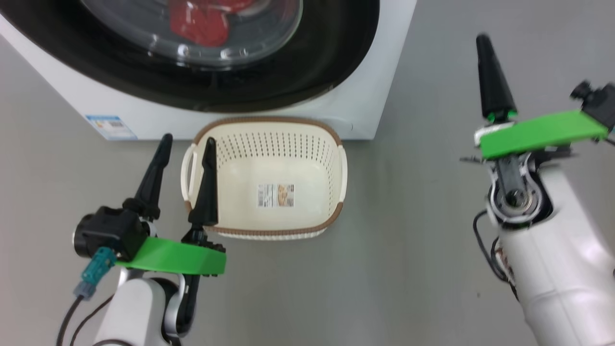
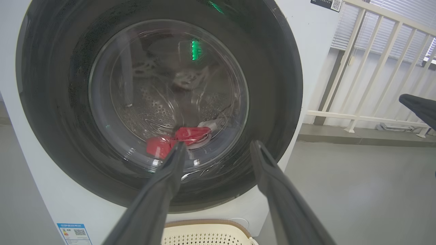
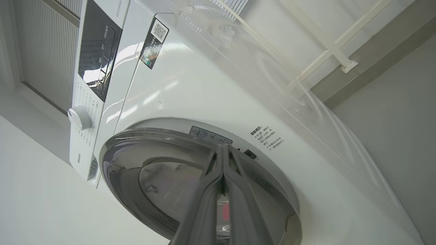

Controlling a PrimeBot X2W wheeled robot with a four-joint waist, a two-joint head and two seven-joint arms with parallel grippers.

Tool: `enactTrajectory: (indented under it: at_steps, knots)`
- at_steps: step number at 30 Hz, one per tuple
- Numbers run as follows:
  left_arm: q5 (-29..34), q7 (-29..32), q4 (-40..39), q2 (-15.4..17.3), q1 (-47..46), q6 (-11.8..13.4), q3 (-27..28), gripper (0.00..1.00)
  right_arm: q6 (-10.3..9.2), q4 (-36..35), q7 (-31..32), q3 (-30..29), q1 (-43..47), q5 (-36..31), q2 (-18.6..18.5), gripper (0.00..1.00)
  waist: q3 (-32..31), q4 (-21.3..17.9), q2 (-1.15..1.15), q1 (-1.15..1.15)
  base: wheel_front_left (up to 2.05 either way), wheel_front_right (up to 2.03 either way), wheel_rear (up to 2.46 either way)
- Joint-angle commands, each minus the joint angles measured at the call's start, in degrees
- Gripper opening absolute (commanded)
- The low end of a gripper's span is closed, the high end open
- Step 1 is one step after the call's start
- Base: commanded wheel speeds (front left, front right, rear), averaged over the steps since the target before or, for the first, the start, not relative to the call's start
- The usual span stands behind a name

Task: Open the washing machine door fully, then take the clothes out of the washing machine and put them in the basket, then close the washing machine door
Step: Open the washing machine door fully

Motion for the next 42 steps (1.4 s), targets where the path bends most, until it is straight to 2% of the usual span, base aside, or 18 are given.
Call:
enactTrajectory:
  at_steps: [1,11,22,36,42]
  knots:
    - [0.11,-0.68,-1.94,1.25,-1.67,-0.24,1.86,1.0,0.43,-1.8,0.87,0.76,-1.99,1.96,0.39,0.0,3.15,0.69,0.0,0.0,0.0,0.0,0.0]
    - [0.81,-0.68,-4.09,1.28,-2.94,-1.39,2.88,1.0,0.43,-3.53,12.15,-2.34,-9.13,20.64,0.39,0.0,10.04,1.92,0.0,0.0,0.0,0.0,0.0]
    - [-1.27,-0.68,-5.83,1.26,-4.62,-2.62,3.38,1.0,0.43,-1.22,25.27,-4.49,-19.88,33.57,-0.94,0.0,17.29,3.14,0.0,0.0,0.0,0.0,0.0]
    - [-1.27,-0.68,-5.51,1.57,-5.36,-3.75,3.88,1.0,0.43,5.06,34.97,-3.3,-30.05,42.1,-3.9,0.0,21.8,3.81,0.0,0.0,0.0,0.0,0.0]
    - [-1.0,-0.68,-5.27,1.54,-5.62,-3.9,3.99,1.0,0.43,5.69,39.51,-1.69,-32.53,44.64,-4.66,0.0,22.51,4.1,0.0,0.0,0.0,0.0,0.0]
